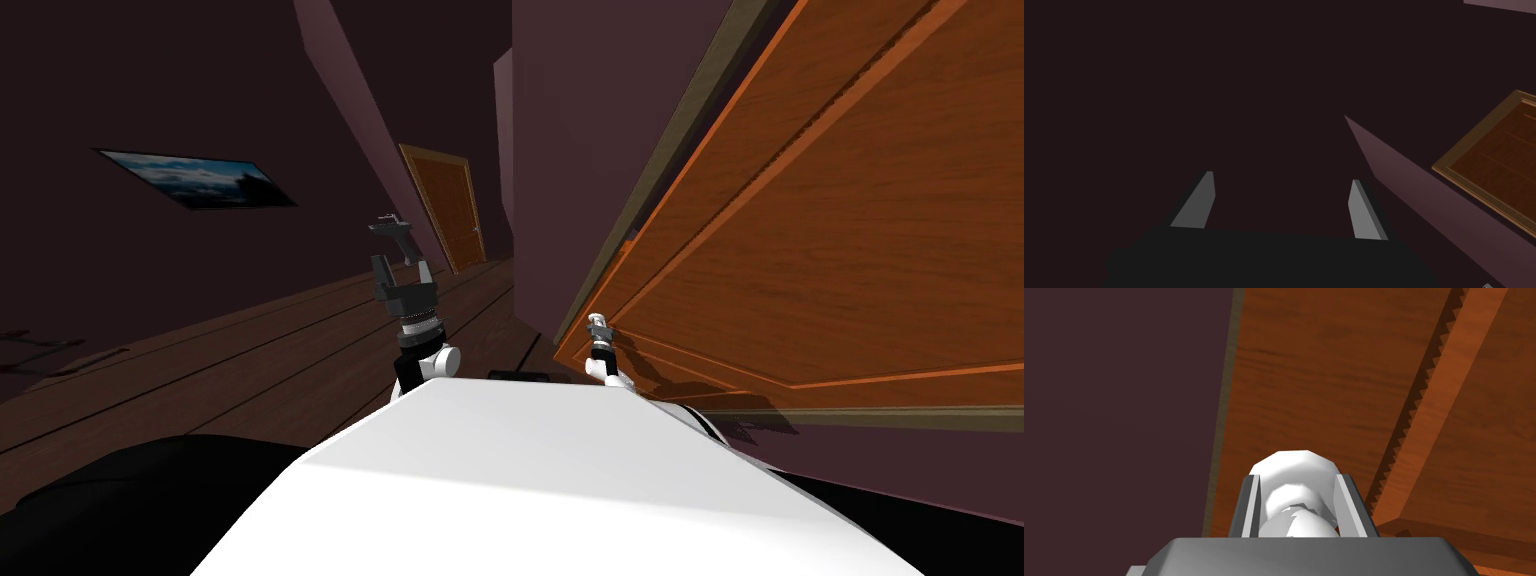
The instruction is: Pull the door open
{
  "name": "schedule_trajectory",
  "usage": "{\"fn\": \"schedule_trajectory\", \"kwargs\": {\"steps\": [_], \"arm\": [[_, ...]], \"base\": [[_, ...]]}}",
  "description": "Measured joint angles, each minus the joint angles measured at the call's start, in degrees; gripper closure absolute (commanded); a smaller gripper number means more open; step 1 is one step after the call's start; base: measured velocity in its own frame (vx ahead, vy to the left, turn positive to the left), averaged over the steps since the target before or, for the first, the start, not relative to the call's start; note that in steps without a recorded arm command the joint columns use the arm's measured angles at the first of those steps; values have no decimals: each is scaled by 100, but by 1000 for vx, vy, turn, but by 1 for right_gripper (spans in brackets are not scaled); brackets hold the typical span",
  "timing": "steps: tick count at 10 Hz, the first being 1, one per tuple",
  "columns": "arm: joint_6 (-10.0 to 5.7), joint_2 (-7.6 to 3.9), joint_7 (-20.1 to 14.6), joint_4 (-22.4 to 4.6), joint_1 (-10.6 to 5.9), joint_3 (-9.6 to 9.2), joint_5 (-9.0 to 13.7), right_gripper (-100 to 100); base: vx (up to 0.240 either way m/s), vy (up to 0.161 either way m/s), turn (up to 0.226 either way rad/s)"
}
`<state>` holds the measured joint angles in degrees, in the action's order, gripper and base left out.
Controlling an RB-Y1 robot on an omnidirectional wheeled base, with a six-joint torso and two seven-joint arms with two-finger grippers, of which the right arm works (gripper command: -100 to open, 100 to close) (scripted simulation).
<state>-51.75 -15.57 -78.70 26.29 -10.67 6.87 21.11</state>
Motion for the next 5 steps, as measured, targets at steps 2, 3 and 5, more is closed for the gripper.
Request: {"fn": "schedule_trajectory", "kwargs": {"steps": [2, 3, 5], "arm": [[-190, -14, -301, -407, -198, -17, 40, 100], [-149, -31, -343, -368, -154, -27, 41, 100], [2, -17, -312, -49, 21, -12, 54, 100]], "base": [[-21, -1, 21], [2, 9, -14], [-17, -1, 30]]}}
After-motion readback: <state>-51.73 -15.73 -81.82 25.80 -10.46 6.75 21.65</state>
